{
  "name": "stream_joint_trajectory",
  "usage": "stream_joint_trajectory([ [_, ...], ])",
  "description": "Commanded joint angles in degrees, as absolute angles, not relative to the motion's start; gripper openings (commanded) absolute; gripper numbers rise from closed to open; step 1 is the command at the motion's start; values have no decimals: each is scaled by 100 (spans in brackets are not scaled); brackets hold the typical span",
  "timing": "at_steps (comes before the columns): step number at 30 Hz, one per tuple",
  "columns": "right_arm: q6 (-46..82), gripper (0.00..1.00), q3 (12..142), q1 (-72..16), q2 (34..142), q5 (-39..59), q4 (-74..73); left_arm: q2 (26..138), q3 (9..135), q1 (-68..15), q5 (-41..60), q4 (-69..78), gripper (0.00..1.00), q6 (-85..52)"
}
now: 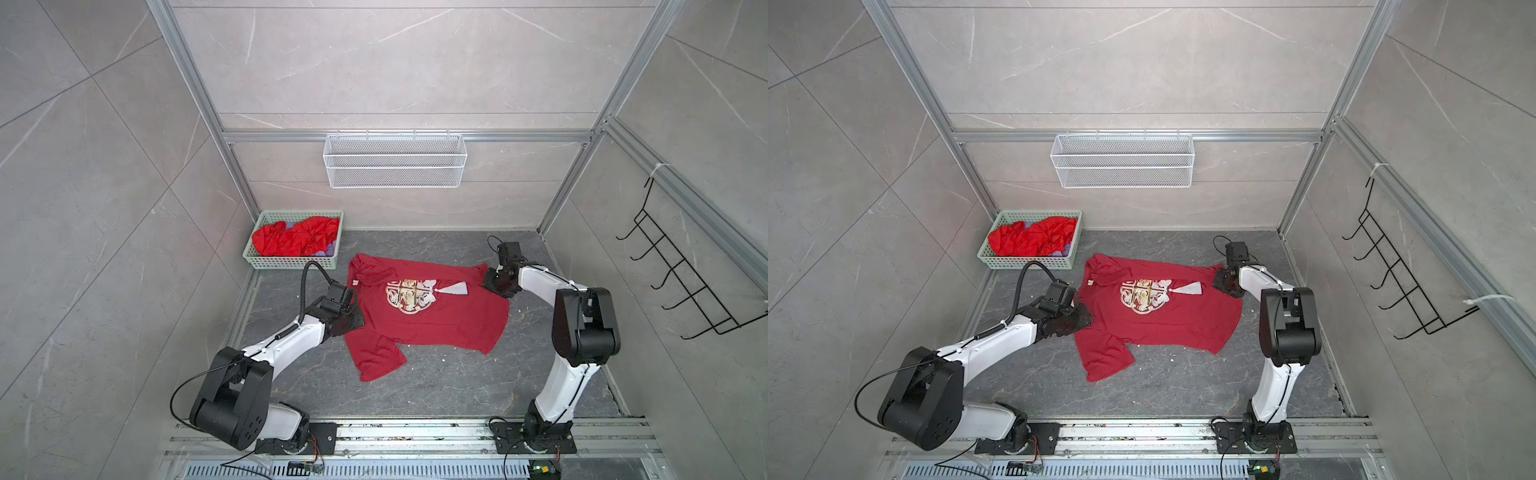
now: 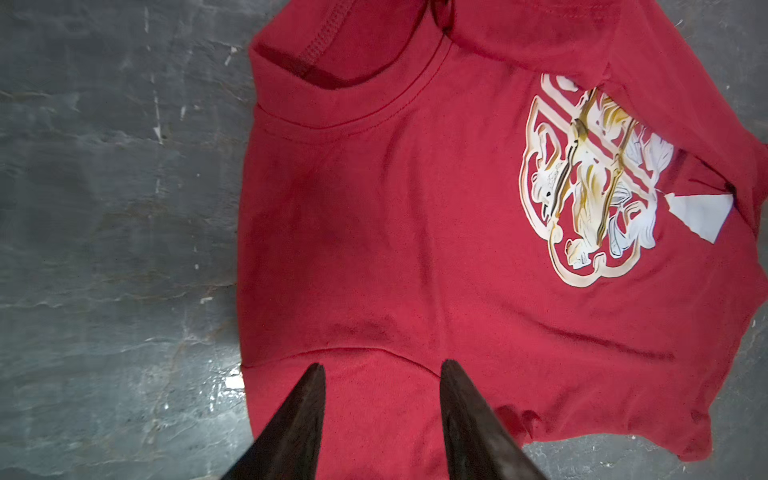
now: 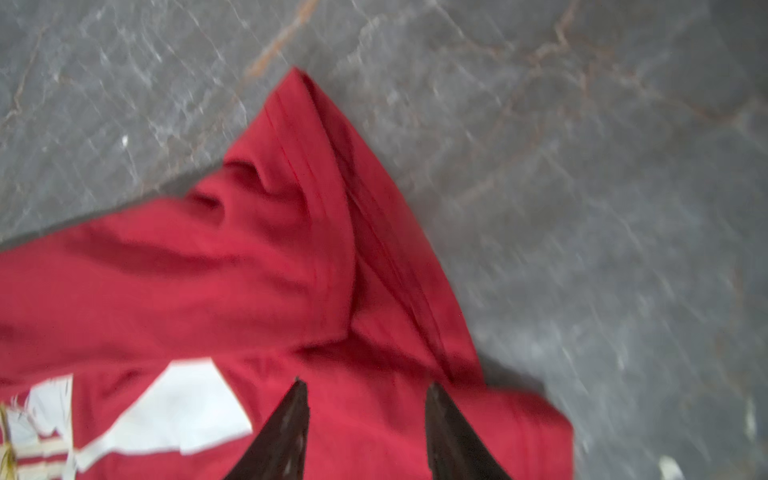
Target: Fold and stack the t-shirts
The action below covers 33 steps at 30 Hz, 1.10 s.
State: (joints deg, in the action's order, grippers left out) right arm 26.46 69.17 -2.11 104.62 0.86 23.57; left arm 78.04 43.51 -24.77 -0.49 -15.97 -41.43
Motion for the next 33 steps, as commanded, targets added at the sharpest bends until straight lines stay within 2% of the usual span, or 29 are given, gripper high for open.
stream_joint_trajectory([
  [1, 2944, 50, 6268, -193, 9560, 463, 2619, 7403, 4283, -2496, -248, -2086, 49, -4219],
  [5, 3536, 54, 4977, -200, 8480, 1017, 2600, 7083, 4056, -2514, 177, -2360, 49, -4404],
  [9, 4153, 58, 3858, -245, 7250, 1119, 2793, 6759, 3867, -2686, 645, -2630, 50, -4777],
  [17, 4686, 59, 2933, -376, 6045, 1284, 3290, 6963, 3520, -3656, 868, -2574, 49, -5806],
  [25, 5233, 60, 2339, -632, 6190, 1561, 2358, 6928, 3054, -4042, 1022, -2443, 49, -6479],
  [33, 5635, 58, 2434, -1222, 6735, 1095, 1953, 7188, 2895, -4063, 1012, -2020, 48, -6635],
])
